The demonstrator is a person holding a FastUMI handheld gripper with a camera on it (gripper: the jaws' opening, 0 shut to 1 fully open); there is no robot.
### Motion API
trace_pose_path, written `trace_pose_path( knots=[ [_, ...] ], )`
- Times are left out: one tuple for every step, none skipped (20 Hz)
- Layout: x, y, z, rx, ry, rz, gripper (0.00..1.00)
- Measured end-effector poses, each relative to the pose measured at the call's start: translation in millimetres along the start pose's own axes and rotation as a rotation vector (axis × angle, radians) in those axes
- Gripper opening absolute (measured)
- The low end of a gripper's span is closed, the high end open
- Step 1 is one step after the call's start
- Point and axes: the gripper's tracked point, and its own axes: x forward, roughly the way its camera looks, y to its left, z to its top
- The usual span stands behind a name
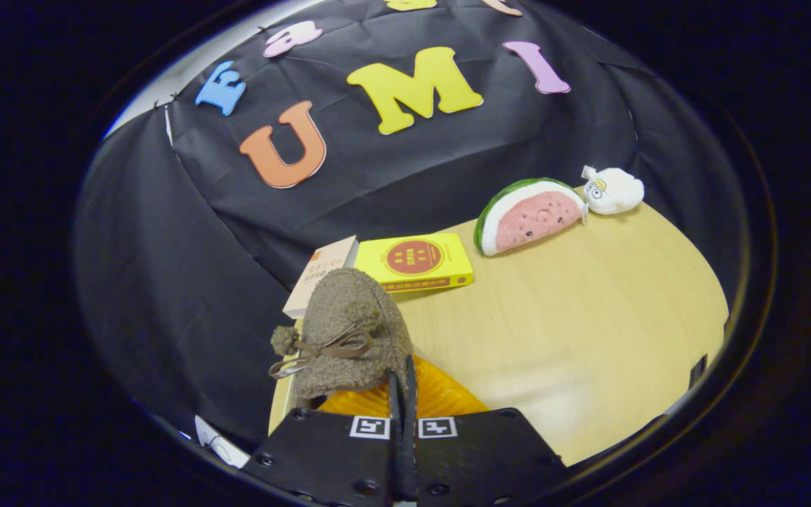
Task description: Open the storage box then place both shoes into the box .Put the left shoe in first, then the right shoe, with the right side of both shoes facing outward in a uniform manner.
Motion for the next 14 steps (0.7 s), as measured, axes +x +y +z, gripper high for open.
trace_pose_path(
  knots=[
    [5,8,-7,-0.012,-0.007,-0.016,0.00],
    [10,15,-16,-0.011,-0.005,-0.027,0.00],
    [14,23,-26,-0.006,0.000,-0.033,0.00],
    [18,29,-32,-0.003,0.001,-0.041,0.00],
    [19,32,-38,-0.013,-0.004,-0.058,0.00],
    [20,31,-43,-0.029,-0.015,-0.083,0.00],
    [19,30,-48,-0.042,-0.029,-0.110,0.00],
    [19,29,-53,-0.056,-0.041,-0.132,0.00],
    [19,29,-58,-0.070,-0.053,-0.149,0.00],
    [20,28,-62,-0.083,-0.062,-0.161,0.00],
    [21,26,-67,-0.091,-0.065,-0.175,0.00],
    [22,23,-73,-0.096,-0.061,-0.188,0.00],
    [25,19,-78,-0.101,-0.054,-0.202,0.00],
    [28,16,-83,-0.101,-0.050,-0.215,0.00]
  ],
)
